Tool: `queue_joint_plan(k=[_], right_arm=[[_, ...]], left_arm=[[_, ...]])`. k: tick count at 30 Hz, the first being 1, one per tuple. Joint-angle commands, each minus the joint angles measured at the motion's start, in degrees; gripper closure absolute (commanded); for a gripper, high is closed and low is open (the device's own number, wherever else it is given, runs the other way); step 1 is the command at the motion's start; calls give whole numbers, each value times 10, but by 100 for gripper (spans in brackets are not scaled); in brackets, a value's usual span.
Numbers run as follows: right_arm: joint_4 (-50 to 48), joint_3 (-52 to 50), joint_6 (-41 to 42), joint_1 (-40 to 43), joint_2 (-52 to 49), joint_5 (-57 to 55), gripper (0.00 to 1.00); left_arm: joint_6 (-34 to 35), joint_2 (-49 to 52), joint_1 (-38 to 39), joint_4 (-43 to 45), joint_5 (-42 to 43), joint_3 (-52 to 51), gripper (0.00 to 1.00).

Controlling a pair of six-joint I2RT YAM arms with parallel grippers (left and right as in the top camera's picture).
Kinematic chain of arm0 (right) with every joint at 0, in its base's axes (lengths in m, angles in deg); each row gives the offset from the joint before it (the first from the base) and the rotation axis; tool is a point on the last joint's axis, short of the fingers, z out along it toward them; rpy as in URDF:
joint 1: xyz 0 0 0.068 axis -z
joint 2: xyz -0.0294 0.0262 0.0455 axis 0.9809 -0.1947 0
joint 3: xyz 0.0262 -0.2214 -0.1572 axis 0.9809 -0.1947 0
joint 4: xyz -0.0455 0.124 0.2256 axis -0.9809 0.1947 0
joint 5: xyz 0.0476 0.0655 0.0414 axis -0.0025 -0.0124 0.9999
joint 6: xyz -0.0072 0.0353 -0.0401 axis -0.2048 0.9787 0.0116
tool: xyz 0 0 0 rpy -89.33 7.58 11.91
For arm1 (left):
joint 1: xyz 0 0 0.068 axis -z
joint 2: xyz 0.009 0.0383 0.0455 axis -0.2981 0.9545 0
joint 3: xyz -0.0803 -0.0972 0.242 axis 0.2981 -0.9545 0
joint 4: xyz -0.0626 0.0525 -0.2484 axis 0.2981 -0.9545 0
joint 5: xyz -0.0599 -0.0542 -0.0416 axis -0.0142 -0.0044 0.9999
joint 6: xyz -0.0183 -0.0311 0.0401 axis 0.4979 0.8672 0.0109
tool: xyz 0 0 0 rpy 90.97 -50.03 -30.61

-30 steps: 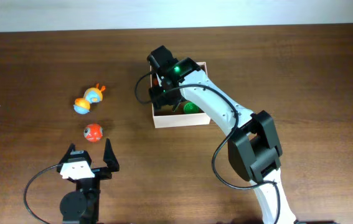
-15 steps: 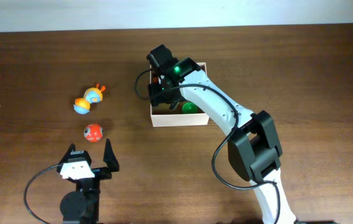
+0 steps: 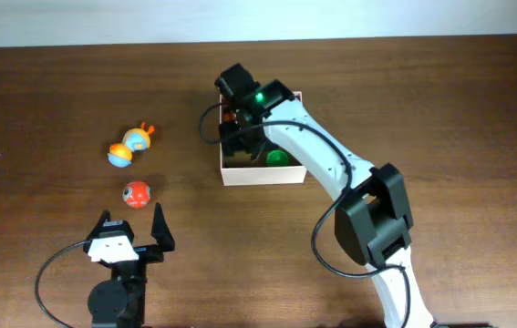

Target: Pack container

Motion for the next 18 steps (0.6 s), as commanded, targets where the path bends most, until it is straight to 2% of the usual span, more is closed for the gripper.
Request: queue_joint_plan(k=[1,6,8,11,16,18], right_arm=[[30,64,-7,4,17,-22,28],[125,149,-3,24,35,-90,24],[157,181,-3,41,38,-112,18],[210,229,17,87,38,-143,11],[264,251,17,182,38,-143,1],[282,251,17,221,38,-143,1]], left_arm=[[-9,-5,-3,-3,-2,-1,1],[-9,-5,-3,-3,-2,-1,1],[-9,-5,-3,-3,-2,-1,1],[-9,-5,-3,-3,-2,-1,1],[-9,-5,-3,-3,-2,-1,1],[-9,-5,-3,-3,-2,-1,1]])
